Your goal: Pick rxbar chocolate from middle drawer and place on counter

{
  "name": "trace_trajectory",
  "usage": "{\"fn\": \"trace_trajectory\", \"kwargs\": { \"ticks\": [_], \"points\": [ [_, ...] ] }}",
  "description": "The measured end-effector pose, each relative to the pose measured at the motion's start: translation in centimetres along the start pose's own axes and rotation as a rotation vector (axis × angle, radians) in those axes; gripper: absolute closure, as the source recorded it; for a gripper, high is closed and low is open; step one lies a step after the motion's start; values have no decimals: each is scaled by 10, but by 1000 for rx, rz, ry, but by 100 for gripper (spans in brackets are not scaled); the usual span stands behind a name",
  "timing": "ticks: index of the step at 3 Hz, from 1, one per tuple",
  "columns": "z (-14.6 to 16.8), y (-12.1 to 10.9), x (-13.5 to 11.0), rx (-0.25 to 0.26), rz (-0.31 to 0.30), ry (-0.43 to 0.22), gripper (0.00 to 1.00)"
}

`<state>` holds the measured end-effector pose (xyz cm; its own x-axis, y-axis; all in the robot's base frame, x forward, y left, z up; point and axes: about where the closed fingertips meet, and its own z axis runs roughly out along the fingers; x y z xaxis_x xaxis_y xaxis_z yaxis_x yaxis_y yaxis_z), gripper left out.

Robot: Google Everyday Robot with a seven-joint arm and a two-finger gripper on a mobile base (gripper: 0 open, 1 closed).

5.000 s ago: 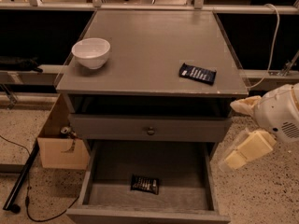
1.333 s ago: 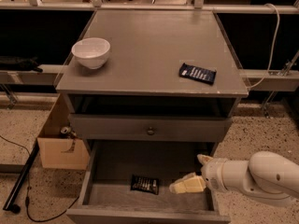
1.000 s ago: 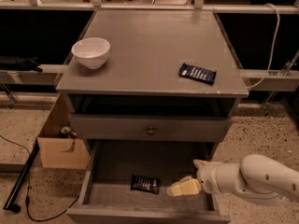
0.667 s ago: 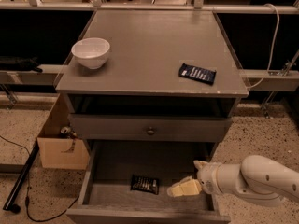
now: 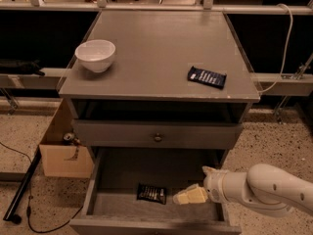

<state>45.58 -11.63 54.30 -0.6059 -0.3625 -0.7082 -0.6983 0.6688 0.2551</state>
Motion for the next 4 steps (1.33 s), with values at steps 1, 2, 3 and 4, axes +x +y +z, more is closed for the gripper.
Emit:
{"fn": "trace_trajectory", "kwargs": {
  "ticks": [1,2,3,4],
  "points": [
    [17,-14,-5,20,-73,-27,0],
    [31,-26,-8,41,-177,-39,0],
    [39,-32,0,60,-229,-40,0],
    [40,-33,0,61,-231,-40,0]
  ]
}}
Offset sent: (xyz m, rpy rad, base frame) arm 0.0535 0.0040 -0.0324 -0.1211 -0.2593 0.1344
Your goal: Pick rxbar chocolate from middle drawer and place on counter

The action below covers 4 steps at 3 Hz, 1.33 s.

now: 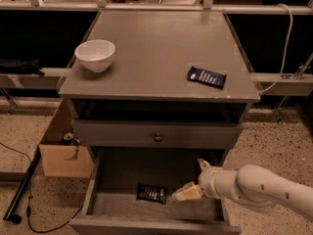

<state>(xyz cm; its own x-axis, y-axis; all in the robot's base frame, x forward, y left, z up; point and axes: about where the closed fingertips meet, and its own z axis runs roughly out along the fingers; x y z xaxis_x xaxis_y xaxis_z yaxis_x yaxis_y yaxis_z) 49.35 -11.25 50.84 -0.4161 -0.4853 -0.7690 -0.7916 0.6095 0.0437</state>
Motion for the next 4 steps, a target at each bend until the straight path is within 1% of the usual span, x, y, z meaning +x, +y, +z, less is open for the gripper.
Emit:
{"fn": "trace_trajectory", "kwargs": {
  "ticks": [1,2,4],
  "points": [
    [1,0,-3,18,-27,2,0],
    [16,9,-7,4,-73,2,0],
    [50,32,4,-12,-186,16,0]
  ]
}}
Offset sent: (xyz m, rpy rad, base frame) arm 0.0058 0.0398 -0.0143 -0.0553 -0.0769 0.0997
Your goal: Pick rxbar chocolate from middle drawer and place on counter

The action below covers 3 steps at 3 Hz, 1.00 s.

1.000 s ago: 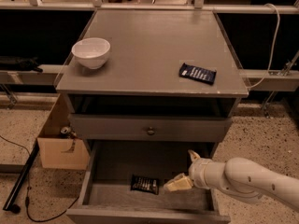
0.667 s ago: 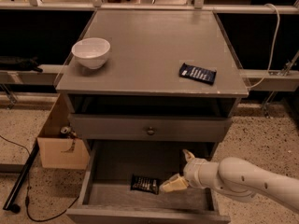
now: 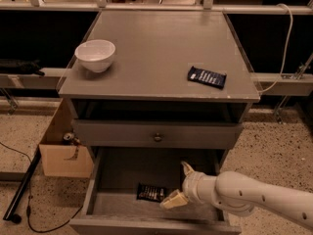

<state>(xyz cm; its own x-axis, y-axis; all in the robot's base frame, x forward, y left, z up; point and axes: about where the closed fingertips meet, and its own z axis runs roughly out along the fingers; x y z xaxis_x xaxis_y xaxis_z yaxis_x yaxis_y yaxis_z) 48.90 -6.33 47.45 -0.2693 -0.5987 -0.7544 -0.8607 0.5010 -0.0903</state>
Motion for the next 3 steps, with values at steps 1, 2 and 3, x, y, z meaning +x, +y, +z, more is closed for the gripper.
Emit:
{"fn": "trace_trajectory", "kwargs": {
  "ticks": [1,2,3],
  "points": [
    [19,16,0,-23,-46,6,0],
    [43,31,0,-57,-79,11,0],
    [61,29,-1,-76,-86,18,0]
  ]
}}
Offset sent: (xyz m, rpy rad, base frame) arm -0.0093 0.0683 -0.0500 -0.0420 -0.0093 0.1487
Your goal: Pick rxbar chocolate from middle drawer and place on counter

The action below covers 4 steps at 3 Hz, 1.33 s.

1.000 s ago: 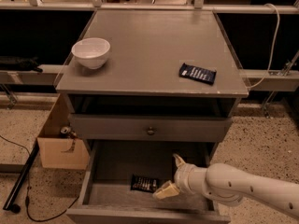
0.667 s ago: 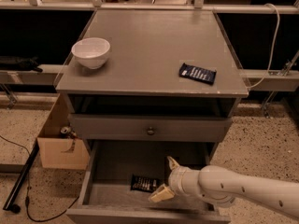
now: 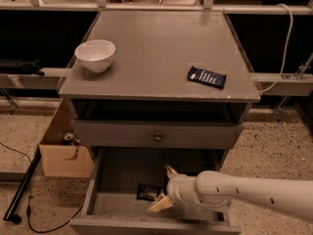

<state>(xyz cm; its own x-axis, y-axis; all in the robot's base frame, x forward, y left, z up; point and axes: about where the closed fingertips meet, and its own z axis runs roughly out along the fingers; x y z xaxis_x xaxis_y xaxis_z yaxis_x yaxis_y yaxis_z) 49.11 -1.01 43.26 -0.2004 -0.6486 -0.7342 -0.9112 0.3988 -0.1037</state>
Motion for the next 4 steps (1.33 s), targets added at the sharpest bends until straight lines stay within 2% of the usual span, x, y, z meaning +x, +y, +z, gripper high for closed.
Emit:
{"fn": "trace_trajectory", "kwargs": {
  "ticks": [1,3,4],
  "points": [
    [25,-24,-6,-23,10,6,0],
    [33,-7,-10,-25,-4,14,0],
    [46,-12,-4,-36,8,25,0]
  ]
}}
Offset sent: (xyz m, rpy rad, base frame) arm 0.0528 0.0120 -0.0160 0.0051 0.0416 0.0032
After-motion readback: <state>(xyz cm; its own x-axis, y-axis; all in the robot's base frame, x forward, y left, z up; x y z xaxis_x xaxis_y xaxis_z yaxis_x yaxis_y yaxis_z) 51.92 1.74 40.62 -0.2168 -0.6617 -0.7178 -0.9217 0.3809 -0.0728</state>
